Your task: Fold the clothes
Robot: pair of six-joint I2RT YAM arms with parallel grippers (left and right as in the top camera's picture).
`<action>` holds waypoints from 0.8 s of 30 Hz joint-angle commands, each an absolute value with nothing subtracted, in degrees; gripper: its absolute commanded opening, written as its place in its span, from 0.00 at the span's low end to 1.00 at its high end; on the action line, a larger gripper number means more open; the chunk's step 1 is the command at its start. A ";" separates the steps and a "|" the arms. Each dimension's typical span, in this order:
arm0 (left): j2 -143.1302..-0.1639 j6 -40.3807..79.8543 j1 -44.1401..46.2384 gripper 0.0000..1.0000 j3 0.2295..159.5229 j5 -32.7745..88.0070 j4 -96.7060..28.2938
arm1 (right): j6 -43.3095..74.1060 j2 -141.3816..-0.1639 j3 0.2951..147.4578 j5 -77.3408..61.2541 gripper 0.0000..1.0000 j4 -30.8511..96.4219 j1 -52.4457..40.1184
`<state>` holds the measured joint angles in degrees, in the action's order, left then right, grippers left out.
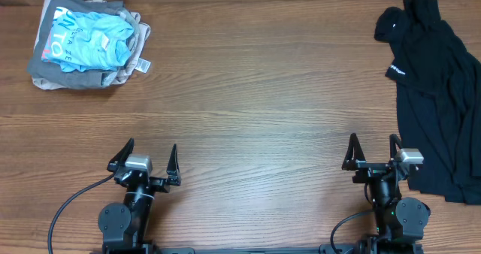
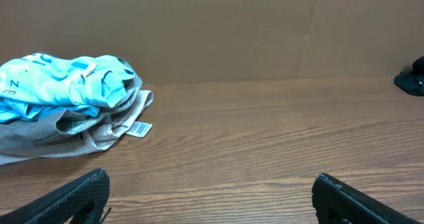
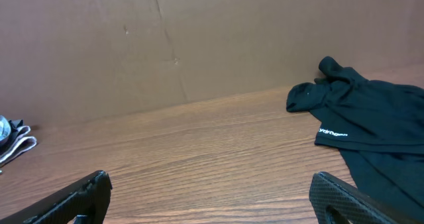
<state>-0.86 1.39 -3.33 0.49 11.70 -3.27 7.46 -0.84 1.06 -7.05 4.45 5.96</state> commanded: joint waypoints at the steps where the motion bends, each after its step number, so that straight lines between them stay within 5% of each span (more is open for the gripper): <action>1: -0.30 1.91 -2.96 1.00 0.27 11.40 -3.25 | 7.44 -0.16 0.45 -6.46 1.00 3.97 5.69; 24: -0.30 1.91 -2.96 1.00 0.27 11.42 -3.25 | 7.25 -0.16 0.45 -5.39 1.00 4.14 5.69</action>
